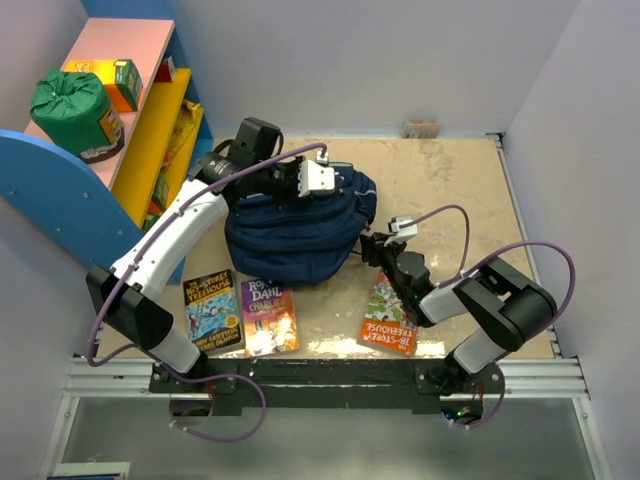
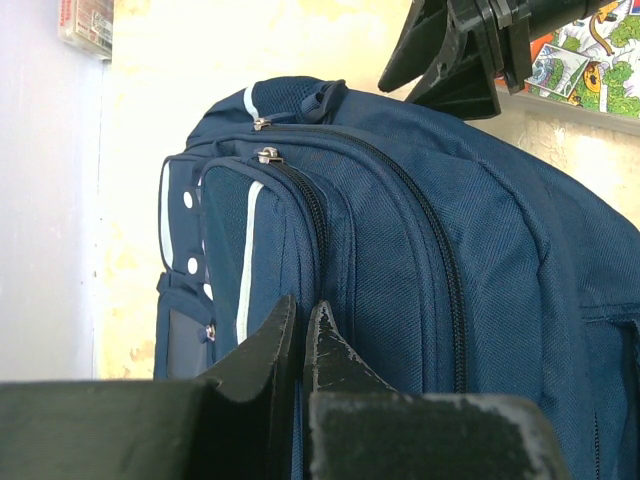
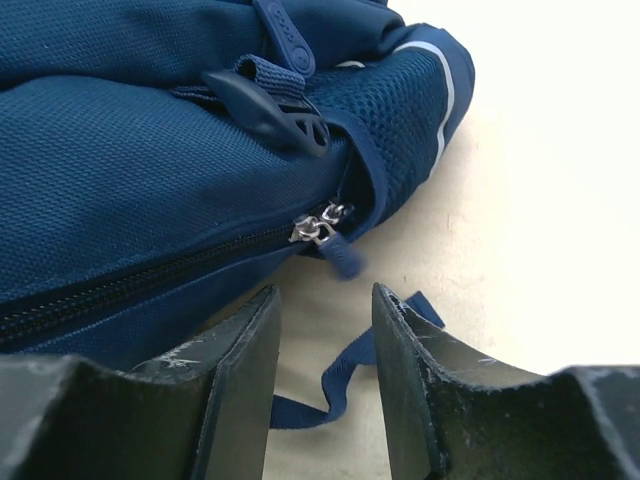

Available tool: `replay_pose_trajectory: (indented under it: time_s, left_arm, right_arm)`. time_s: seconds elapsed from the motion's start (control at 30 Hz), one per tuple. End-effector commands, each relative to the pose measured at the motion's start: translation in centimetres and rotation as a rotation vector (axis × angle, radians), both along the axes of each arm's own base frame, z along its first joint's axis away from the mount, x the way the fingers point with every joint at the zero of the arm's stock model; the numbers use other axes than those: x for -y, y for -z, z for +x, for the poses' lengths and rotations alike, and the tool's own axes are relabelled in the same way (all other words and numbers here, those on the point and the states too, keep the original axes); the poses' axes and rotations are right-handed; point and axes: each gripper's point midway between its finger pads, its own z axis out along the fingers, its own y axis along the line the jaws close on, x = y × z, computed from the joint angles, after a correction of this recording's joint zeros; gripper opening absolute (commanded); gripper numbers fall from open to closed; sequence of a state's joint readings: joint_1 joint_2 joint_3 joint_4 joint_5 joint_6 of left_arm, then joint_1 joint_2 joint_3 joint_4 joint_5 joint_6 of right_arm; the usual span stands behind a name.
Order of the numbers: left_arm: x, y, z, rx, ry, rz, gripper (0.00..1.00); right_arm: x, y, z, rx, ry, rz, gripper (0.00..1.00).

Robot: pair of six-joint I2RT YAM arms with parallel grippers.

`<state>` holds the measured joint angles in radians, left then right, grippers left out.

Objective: Pack the student bag
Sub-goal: Unzip the student bag at the center of the board.

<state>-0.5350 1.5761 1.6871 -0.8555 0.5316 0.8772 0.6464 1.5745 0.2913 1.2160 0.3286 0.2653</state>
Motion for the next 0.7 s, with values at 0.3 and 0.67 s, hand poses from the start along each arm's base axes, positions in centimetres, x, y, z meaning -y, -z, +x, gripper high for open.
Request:
replay_pose_trajectory:
  time_s: [0.3, 0.67]
  left_arm:
    - [0.8, -6.6, -0.6, 0.153, 0.055, -0.133, 0.0]
    - [0.4, -6.8, -1.2, 0.138, 0.038, -0.135, 0.0]
  right_arm:
    - [-0.5, -3.4, 1.6, 0.137, 0.031, 0.074, 0.35]
    - [-1.4, -3.3, 2.0, 0.152, -0.003, 0.066, 0.35]
